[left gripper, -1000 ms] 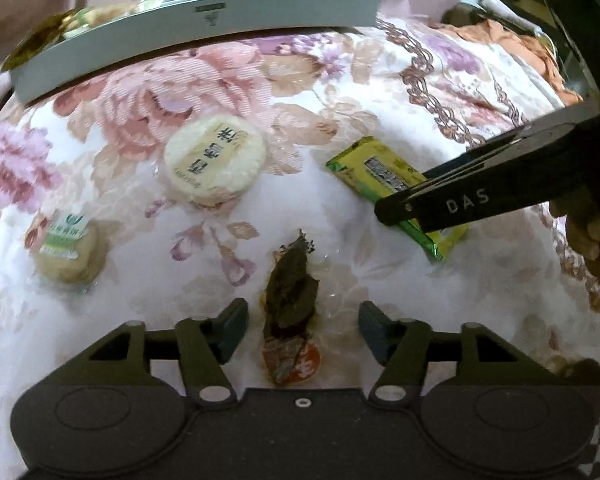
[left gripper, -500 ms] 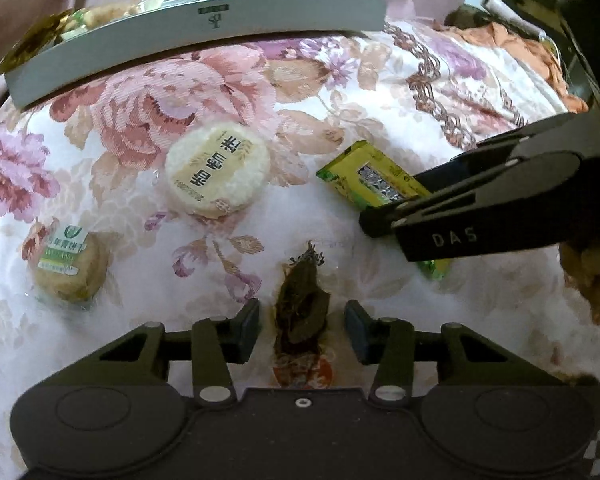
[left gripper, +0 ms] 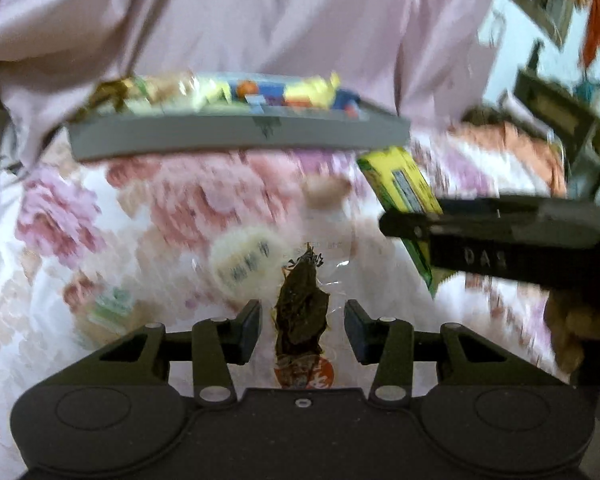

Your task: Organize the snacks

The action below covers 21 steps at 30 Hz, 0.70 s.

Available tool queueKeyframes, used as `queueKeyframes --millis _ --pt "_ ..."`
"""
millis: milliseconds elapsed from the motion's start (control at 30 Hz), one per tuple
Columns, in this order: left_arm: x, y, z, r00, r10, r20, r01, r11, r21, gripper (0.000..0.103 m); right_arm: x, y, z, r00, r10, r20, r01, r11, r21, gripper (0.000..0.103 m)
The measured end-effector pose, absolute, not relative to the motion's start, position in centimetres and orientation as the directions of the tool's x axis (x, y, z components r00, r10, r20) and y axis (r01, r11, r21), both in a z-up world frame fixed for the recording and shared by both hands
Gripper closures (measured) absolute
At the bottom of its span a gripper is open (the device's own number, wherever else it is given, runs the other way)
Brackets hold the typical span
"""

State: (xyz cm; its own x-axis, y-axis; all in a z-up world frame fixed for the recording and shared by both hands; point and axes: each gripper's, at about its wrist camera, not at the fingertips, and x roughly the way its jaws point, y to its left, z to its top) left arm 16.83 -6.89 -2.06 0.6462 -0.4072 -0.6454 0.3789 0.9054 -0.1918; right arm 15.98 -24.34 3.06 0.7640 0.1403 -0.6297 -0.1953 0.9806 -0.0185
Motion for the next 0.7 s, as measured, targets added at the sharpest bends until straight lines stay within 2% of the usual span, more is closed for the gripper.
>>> queueKeyframes --millis 200,533,700 --pt "20.0 -5.3 2.5 0.715 -0.427 -0.554 0.303 0.903 -0.305 0.056 15.9 -24.8 4.8 0.848 0.15 -0.509 -0.177 0.984 -0.004 0.05" --pt "26.8 -7.4 8.5 0.863 -0.305 -0.402 0.205 0.94 -0.275 0.056 19.1 -25.3 6.6 0.962 0.133 -0.239 -0.141 0.99 -0.018 0.05" --pt "29.8 -9.3 9.3 0.905 -0.251 -0.344 0.181 0.958 -0.221 0.056 22.3 -26.7 6.8 0.98 0.11 -0.165 -0.107 0.994 0.029 0.05"
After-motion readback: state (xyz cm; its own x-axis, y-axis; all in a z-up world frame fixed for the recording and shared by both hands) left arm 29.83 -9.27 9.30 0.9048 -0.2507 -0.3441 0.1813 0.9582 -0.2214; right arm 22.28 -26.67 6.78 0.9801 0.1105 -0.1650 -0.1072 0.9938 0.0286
